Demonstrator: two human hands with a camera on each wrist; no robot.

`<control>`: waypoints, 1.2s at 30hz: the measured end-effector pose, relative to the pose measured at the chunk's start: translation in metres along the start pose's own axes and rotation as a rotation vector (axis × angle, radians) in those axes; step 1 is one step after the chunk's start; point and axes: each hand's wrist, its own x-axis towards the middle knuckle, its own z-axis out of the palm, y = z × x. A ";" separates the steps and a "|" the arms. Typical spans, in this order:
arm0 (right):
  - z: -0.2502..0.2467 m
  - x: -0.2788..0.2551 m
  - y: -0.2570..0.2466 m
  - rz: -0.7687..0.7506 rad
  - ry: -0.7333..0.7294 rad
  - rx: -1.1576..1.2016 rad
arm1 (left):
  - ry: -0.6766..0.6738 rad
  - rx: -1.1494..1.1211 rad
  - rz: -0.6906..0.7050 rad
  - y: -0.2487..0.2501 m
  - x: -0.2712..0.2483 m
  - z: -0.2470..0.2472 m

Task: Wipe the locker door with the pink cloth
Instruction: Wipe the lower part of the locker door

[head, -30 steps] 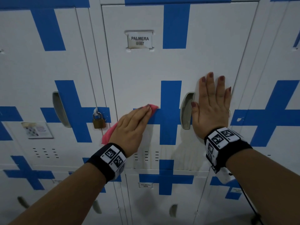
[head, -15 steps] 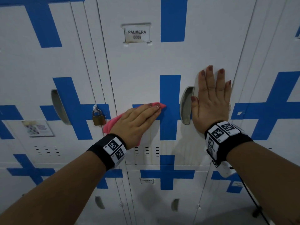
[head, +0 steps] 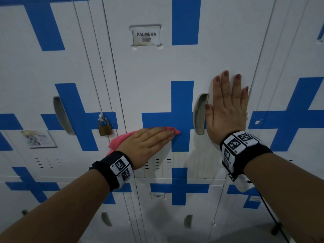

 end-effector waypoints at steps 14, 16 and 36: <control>0.001 0.000 -0.001 -0.001 -0.004 -0.017 | 0.156 -0.061 -0.317 0.016 0.003 0.003; 0.000 0.000 -0.002 -0.002 -0.003 -0.018 | 0.113 -0.051 -0.255 0.017 -0.001 0.006; 0.001 0.001 0.000 -0.015 0.010 -0.021 | 0.065 -0.136 -0.539 0.026 -0.014 0.006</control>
